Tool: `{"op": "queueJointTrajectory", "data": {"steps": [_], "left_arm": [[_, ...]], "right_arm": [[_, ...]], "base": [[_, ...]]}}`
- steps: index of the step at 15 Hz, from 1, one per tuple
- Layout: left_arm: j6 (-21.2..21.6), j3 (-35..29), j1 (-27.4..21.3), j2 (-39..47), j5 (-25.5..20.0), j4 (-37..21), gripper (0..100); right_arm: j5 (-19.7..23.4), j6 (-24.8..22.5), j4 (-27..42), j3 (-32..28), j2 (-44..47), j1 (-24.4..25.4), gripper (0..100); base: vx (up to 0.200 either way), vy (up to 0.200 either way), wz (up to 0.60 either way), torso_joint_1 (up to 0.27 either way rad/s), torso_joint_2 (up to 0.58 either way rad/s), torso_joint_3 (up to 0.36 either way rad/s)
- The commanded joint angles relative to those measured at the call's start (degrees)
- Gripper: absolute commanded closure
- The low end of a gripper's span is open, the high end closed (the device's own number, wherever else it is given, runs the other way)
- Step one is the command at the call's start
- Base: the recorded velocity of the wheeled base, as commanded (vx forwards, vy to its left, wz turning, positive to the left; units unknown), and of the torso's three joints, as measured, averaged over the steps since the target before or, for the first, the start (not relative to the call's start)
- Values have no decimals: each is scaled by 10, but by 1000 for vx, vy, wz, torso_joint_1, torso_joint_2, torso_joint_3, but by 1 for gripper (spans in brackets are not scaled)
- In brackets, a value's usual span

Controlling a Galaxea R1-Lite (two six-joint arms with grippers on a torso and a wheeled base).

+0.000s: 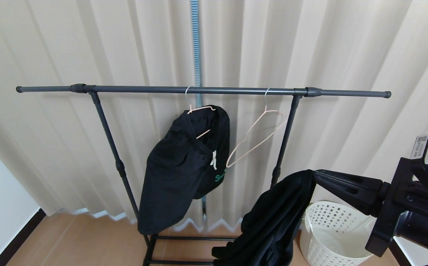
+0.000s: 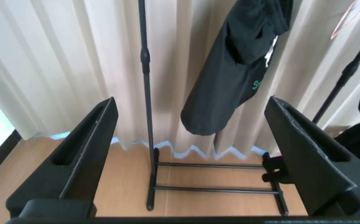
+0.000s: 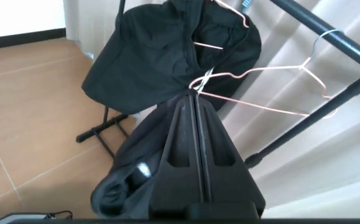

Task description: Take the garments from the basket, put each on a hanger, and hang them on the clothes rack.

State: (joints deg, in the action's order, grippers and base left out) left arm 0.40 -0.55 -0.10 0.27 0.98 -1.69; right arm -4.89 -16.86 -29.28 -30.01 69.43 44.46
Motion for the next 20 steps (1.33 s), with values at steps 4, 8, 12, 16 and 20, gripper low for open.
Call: {"op": "queueJointTrajectory", "data": {"steps": [4, 8, 12, 16, 20], "left_arm": [[11, 0, 0, 0, -1, -1, 0], [30, -4, -3, 14, -57, -8, 0], [3, -39, -16, 298, -91, 17, 0], [-156, -167, -100, 495, -114, 64, 0], [-309, -299, -267, 678, -104, 63, 0]], "right_arm": [[1, 0, -71, 25, 26, 1, 100], [-26, -5, -68, 14, 37, 14, 100], [-149, 2, 34, -142, 130, 48, 100], [-159, 141, 36, -210, 236, 47, 100], [-201, 179, 30, -238, 260, 57, 100]], "base": [[0, 0, 0, 0, 0, 0], [0, 0, 0, 0, 0, 0], [0, 0, 0, 0, 0, 0], [0, 0, 0, 0, 0, 0], [0, 0, 0, 0, 0, 0]]}}
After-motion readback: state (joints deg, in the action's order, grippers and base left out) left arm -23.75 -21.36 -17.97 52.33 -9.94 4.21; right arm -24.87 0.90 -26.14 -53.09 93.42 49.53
